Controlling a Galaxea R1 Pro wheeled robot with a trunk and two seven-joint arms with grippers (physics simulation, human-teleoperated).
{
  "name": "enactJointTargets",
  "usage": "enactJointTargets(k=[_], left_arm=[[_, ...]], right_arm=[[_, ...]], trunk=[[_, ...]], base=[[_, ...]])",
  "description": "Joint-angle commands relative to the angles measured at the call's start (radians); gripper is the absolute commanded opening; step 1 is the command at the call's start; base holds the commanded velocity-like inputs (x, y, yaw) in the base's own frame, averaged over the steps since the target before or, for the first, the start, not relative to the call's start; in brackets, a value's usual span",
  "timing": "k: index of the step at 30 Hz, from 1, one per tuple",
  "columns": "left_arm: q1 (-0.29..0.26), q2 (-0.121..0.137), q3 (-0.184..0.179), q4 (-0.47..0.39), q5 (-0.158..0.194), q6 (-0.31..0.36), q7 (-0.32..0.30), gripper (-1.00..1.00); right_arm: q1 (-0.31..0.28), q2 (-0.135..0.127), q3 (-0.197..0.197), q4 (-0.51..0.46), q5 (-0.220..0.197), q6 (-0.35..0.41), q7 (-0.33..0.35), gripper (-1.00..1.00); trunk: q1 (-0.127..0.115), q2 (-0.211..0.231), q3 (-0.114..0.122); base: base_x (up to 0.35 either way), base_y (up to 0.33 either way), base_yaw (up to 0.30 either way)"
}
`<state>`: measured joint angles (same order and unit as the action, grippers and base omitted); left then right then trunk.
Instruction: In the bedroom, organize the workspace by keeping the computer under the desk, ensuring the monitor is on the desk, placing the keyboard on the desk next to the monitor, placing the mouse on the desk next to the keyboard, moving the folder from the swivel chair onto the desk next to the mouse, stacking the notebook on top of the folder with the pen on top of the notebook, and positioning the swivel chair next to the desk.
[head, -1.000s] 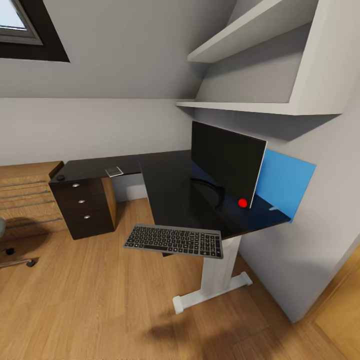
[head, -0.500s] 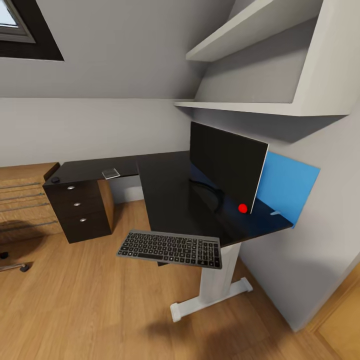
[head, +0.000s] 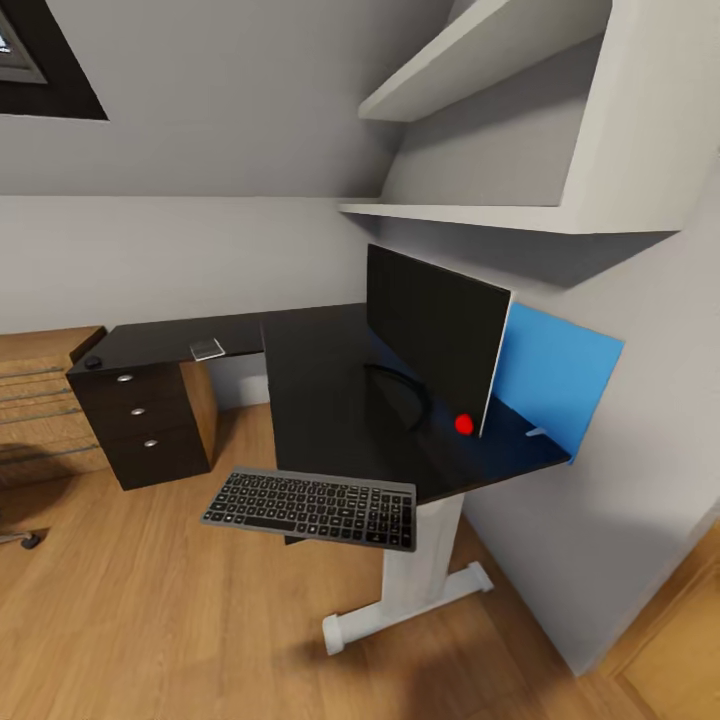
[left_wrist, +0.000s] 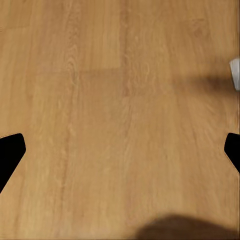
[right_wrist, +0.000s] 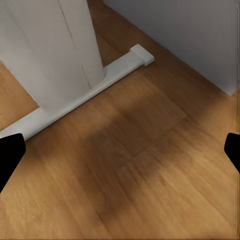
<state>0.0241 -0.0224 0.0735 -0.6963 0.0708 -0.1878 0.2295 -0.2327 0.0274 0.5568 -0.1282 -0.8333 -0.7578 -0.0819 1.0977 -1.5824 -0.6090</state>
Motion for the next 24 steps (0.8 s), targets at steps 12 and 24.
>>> enactJointTargets(k=[12,24], left_arm=[[0.000,-0.001,0.001,-0.002,0.007,-0.002,-0.001,1.00],[0.000,-0.002,0.000,-0.001,0.005,-0.002,-0.001,1.00]], right_arm=[[-0.001,0.003,0.009,-0.001,0.000,-0.003,-0.009,1.00],[-0.001,0.004,0.010,0.001,0.000,-0.001,-0.009,1.00]], trunk=[[0.000,0.000,-0.001],[0.000,0.000,-0.004]], base=[[-0.025,-0.316,0.237],[-0.100,-0.309,0.271]])
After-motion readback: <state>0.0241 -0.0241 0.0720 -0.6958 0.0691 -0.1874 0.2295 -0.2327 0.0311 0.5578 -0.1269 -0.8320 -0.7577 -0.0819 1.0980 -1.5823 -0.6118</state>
